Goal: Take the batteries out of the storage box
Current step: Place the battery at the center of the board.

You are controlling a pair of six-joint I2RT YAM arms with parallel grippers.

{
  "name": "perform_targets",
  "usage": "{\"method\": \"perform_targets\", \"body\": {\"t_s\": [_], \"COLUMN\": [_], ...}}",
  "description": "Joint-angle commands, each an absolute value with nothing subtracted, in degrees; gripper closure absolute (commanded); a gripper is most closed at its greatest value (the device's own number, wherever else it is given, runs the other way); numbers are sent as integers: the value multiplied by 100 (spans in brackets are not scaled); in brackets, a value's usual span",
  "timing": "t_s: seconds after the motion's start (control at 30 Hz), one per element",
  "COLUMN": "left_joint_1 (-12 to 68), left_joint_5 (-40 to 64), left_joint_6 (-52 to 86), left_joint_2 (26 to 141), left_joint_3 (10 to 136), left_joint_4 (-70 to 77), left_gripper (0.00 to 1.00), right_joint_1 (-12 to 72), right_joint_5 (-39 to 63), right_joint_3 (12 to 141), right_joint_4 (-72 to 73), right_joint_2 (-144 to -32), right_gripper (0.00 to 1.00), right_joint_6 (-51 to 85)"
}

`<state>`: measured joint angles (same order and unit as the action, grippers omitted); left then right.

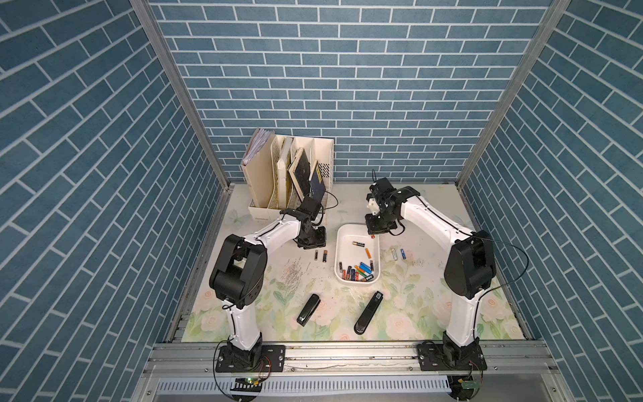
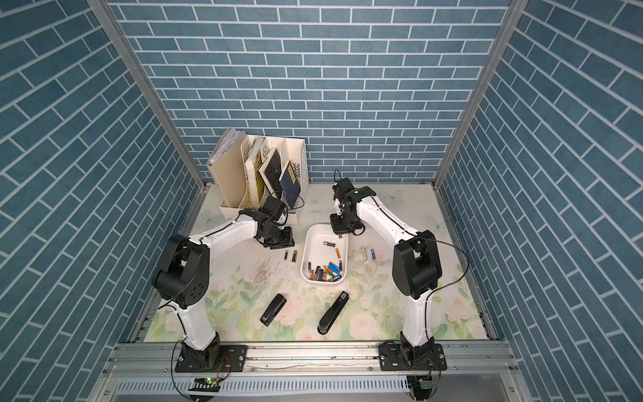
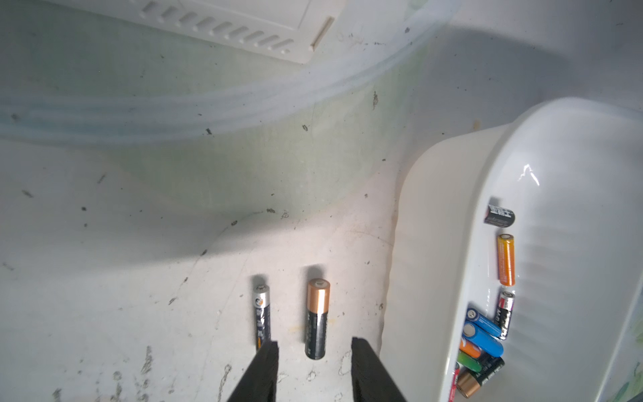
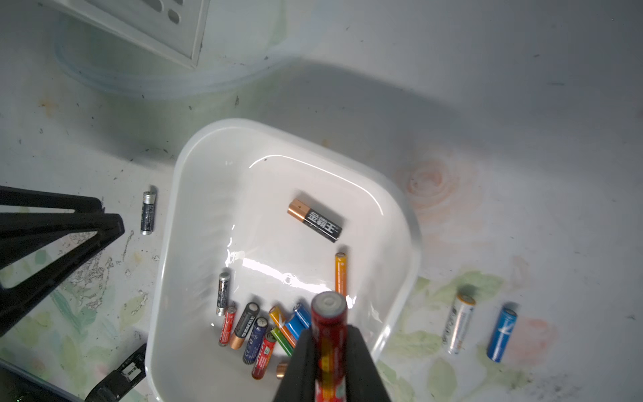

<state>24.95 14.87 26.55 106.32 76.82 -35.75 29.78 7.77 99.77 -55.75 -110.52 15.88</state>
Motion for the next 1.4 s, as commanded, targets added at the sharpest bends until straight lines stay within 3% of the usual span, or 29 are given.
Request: {"method": "perform_targets", "body": {"t_s": [0.0, 0.47, 1.37], "left_joint_1": [2522, 2522, 2518], "left_joint_5": [1511, 1521, 1538], "left_joint_6": [2606, 2516, 2536], "left_joint_2": [10700, 10764, 10833], "left_joint_3": [7821, 7814, 7866], "left_joint_4": [-3700, -3744, -3797], "left_gripper": [60, 60, 59], "right_joint_1": [2697, 1417, 1279], "right_joint_5": [594, 150, -121], "right_joint_3": [9847, 8162, 7997], "right_joint_4": [-5993, -5580, -5058], "right_joint_2": [-10654, -10241, -11285], "right_gripper": [87, 87, 87], "right_joint_6": [1281, 712, 554]}}
